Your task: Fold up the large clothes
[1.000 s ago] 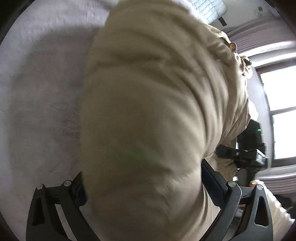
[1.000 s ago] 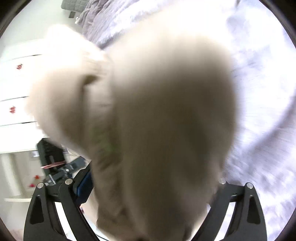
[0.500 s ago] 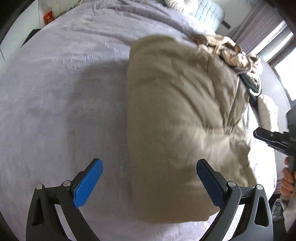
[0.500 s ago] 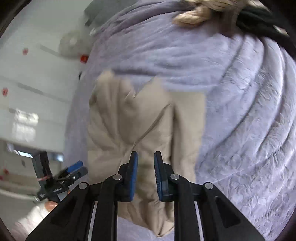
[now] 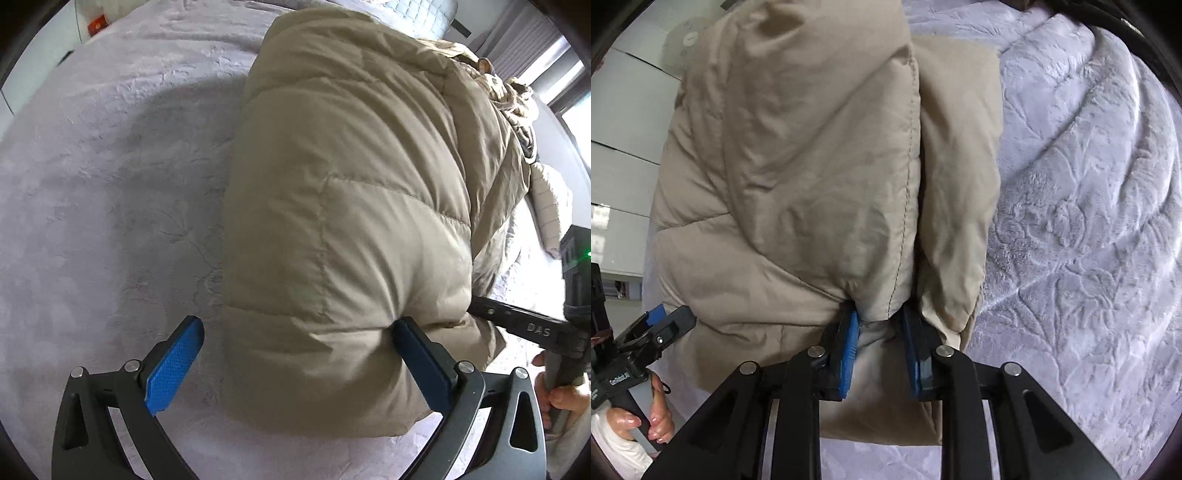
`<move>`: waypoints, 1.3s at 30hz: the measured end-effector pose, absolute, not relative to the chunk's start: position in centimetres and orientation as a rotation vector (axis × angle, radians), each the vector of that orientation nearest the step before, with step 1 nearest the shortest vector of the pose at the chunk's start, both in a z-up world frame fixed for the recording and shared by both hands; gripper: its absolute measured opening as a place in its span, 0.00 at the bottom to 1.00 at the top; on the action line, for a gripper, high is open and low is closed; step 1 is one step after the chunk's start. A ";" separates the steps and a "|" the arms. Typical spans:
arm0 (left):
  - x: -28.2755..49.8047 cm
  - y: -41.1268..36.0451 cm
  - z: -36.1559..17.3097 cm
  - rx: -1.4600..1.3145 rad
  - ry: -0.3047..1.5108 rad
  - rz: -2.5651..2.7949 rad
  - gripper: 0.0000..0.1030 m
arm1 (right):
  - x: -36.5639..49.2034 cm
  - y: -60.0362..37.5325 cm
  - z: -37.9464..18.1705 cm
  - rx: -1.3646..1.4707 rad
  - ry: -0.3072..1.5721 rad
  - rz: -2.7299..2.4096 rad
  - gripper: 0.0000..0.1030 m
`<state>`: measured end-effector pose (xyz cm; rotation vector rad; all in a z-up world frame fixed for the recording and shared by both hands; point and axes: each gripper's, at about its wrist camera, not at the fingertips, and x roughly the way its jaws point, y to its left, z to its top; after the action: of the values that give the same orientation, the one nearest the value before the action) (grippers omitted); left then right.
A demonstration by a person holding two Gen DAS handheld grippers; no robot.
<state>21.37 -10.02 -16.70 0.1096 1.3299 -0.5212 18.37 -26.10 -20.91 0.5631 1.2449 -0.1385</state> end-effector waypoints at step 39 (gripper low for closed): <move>14.1 -6.8 -3.6 0.278 1.203 -0.371 1.00 | 2.8 -18.8 -2.6 0.410 1.080 -0.313 1.00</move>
<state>14.07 -6.83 -3.61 0.2784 1.2026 -0.3709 2.84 -18.78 -2.57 0.4096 1.0803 -0.3128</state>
